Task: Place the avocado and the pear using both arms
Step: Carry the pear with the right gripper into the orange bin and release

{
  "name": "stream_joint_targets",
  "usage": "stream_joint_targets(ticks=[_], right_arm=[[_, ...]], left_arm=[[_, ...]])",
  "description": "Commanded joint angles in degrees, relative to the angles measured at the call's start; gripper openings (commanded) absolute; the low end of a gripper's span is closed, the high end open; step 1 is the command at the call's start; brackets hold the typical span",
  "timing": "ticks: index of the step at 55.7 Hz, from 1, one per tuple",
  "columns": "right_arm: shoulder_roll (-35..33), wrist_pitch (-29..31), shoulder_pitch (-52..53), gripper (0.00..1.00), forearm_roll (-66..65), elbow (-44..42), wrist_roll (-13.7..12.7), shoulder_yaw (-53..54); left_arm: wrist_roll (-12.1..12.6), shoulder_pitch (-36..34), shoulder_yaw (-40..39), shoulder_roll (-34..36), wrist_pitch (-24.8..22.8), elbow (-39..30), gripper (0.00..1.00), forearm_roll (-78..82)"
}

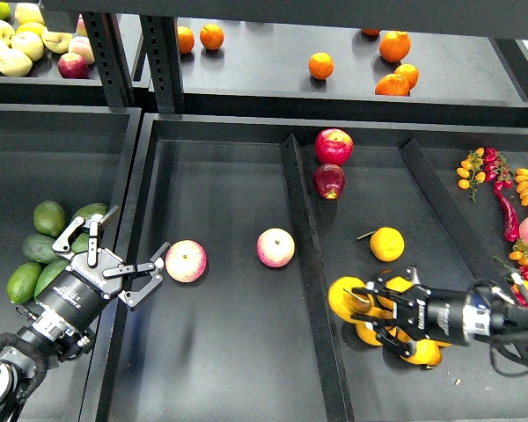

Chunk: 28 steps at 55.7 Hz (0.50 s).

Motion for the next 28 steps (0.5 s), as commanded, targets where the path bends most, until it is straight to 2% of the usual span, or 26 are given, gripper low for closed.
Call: stream_joint_targets(ticks=[1, 28], right_arm=[[-2.0, 0.5, -3.6, 0.17, -1.2, 0.8, 0.0, -0.5], [2.7, 1.2, -4.3, 0.2, -5.8, -8.1, 0.0, 0.7]], left_arm=[[0.0, 0.0, 0.3, 0.0, 0.0, 0.1, 1.0, 0.0], [0.0, 0.0, 0.8, 0.0, 0.0, 0.2, 1.0, 0.1]])
